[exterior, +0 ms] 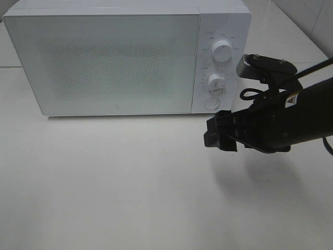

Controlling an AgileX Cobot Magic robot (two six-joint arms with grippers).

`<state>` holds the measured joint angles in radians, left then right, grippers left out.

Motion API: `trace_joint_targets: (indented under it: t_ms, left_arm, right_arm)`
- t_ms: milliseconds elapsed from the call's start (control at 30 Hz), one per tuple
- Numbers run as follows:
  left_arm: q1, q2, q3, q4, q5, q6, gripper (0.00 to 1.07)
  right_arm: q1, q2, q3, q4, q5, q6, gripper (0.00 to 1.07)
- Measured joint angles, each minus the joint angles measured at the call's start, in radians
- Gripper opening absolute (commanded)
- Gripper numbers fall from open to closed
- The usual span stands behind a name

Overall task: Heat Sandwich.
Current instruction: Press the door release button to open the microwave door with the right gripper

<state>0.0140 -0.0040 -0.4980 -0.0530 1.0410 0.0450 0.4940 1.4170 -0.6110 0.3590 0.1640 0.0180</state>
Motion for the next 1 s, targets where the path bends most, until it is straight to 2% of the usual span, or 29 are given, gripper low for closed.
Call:
trace_joint_targets:
  t_ms: [467, 700, 900, 1000]
  left_arm:
    - [0.000, 0.000, 0.000, 0.000, 0.000, 0.000, 1.04]
    - [0.000, 0.000, 0.000, 0.000, 0.000, 0.000, 1.04]
    - [0.000, 0.000, 0.000, 0.000, 0.000, 0.000, 1.04]
    - [0.000, 0.000, 0.000, 0.000, 0.000, 0.000, 1.04]
  right_arm:
    - [-0.011, -0.274, -0.004, -0.178, 0.449, -0.088, 0.76]
    - [-0.011, -0.409, -0.025, -0.193, 0.631, -0.089, 0.76]
    - [-0.011, -0.590, -0.027, -0.200, 0.760, -0.089, 0.76]
    - [-0.011, -0.742, -0.027, -0.208, 0.800, -0.089, 0.76]
